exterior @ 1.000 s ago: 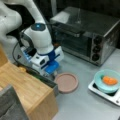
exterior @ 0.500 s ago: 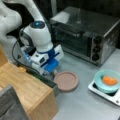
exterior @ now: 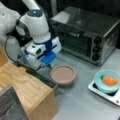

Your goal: Pick up the pan. Place the pan on the table. Pick up the bowl. Place the bowl on the stove.

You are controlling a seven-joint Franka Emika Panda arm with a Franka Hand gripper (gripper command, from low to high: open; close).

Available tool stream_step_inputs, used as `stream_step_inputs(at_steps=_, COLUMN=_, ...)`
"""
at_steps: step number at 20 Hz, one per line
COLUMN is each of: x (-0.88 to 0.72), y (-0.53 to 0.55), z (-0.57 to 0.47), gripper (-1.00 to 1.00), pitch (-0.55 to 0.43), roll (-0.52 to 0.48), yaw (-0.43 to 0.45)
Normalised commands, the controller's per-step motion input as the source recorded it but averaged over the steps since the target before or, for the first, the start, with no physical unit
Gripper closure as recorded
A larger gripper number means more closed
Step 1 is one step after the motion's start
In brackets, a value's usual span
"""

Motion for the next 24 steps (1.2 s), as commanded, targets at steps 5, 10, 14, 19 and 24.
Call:
stream_step_inputs(at_steps=5, x=0.31, y=-0.04, z=0.4, gripper=1.0, pitch=0.224, roll=0.1, yaw=0.018)
stream_step_inputs(at_steps=10, x=0.31, y=-0.04, z=0.33, gripper=1.0, pitch=0.274, roll=0.096, yaw=0.021)
stream_step_inputs(at_steps=14, x=0.38, y=-0.07, z=0.44, gripper=1.0, pitch=0.329, roll=0.095, yaw=0.002)
stream_step_inputs(at_steps=19, x=0.46, y=-0.05, z=0.41, gripper=1.0, pitch=0.318, roll=0.087, yaw=-0.006)
stream_step_inputs(at_steps=24, x=0.49, y=-0.05, z=0.38, gripper=1.0, pitch=0.341, roll=0.078, yaw=-0.016)
